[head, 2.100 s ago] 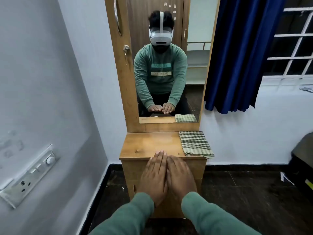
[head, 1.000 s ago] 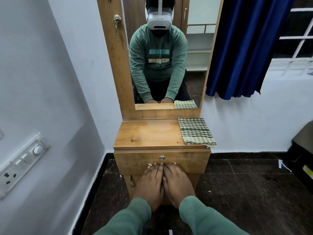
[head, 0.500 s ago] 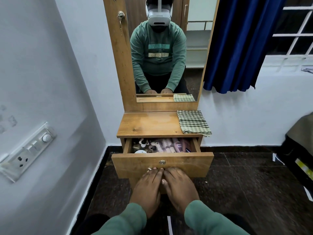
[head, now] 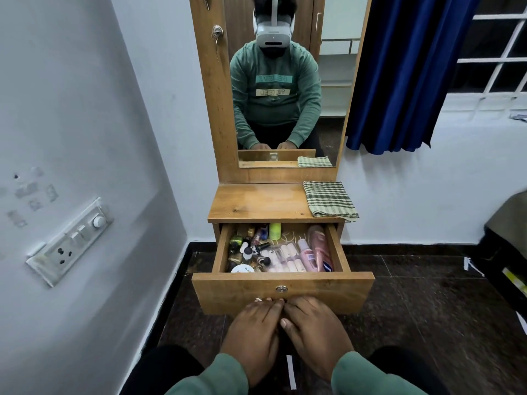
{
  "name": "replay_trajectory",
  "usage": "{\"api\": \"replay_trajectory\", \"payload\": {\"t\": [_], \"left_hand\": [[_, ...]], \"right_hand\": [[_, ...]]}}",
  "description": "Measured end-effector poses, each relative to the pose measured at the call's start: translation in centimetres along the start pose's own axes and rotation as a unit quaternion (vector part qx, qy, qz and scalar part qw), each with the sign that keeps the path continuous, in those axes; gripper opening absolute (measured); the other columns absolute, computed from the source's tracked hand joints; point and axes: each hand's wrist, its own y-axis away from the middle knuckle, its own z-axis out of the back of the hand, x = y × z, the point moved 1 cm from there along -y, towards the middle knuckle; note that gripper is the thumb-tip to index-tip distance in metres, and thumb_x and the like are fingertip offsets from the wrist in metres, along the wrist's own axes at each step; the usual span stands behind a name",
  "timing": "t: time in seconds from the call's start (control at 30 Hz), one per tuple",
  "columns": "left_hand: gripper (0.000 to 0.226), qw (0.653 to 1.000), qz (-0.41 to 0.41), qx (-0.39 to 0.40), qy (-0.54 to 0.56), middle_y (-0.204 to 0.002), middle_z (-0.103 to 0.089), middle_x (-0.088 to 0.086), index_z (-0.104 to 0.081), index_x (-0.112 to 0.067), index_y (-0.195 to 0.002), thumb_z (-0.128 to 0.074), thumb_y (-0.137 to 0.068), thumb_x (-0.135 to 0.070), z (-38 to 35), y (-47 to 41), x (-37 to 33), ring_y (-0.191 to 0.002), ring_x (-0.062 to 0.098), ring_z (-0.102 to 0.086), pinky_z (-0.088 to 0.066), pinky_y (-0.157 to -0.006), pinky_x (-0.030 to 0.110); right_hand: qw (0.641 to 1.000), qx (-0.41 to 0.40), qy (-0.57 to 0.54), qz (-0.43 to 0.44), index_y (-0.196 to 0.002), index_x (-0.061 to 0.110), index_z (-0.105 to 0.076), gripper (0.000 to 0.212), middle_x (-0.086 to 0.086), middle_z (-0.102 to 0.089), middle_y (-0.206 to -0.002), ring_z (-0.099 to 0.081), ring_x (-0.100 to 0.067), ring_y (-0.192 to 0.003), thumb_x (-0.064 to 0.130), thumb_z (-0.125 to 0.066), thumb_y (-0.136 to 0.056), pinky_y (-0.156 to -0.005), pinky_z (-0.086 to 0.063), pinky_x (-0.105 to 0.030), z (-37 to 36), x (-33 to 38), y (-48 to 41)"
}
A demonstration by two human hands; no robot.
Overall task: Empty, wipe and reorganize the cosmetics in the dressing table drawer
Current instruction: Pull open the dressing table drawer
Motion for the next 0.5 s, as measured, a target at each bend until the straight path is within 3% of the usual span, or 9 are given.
{"api": "replay_trajectory", "payload": {"t": [0.17, 0.5], "left_hand": [[0.053, 1.0, -0.021, -0.01, -0.006, -0.107, -0.077, -0.003, -0.076, -0.015, -0.116, -0.083, -0.066, -0.031, 0.4, 1.1, -0.9, -0.097, 0.012, -0.074, -0.058, -0.091, 0.028], [0.054, 0.998, -0.042, -0.036, -0.01, -0.092, -0.075, -0.004, -0.077, -0.015, -0.111, -0.084, -0.061, -0.033, 0.7, 2.4, -1.6, -0.082, 0.015, -0.072, -0.058, -0.085, 0.025]], "right_hand": [[1.0, -0.008, 0.007, 0.014, -0.106, 0.025, -0.076, 0.026, 0.01, -0.069, -0.104, -0.066, -0.017, -0.099, 0.04, -0.057, -0.096, -0.088, -0.055, -0.032, 0.8, 0.9, 1.0], [0.999, -0.01, 0.021, 0.042, -0.09, 0.027, -0.076, 0.022, 0.013, -0.069, -0.091, -0.067, -0.014, -0.085, 0.04, -0.058, -0.092, -0.07, -0.053, -0.027, 1.8, 1.8, 2.5]]}}
